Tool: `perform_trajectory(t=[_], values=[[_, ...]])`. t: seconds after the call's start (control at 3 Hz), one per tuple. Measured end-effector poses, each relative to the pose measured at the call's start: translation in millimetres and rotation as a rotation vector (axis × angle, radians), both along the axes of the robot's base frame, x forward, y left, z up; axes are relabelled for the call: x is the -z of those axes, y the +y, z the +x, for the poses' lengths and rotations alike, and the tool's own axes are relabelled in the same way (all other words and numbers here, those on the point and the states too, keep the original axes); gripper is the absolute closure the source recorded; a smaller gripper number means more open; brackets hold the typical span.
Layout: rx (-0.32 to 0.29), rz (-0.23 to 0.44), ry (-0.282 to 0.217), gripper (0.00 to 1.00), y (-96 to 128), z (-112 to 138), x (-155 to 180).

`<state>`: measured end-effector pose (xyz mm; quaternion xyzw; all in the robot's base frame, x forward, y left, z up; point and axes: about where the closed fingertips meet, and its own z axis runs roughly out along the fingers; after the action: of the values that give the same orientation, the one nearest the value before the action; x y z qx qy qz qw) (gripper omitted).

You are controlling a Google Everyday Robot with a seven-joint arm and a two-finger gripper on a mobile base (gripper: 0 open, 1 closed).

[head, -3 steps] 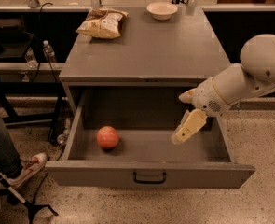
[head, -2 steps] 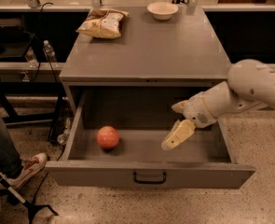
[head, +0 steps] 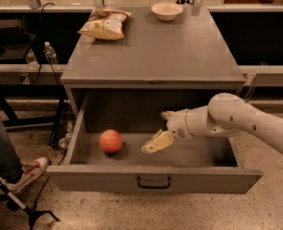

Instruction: Pick apple from top drawer and place on counter

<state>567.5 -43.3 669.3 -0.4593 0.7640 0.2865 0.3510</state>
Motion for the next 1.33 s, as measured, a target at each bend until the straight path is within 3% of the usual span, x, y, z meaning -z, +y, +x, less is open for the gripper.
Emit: perform_trajectory(t=[0.67,1.0,1.33], values=[[-0.015,-0.028,0.012,0.00,15.1,-2.8,13.2],[-0.070,-0.002,0.003,0.00,61.5,-0.9,33.1],[-0.105,0.027,0.013,0.00,90.7,0.1,49.5]])
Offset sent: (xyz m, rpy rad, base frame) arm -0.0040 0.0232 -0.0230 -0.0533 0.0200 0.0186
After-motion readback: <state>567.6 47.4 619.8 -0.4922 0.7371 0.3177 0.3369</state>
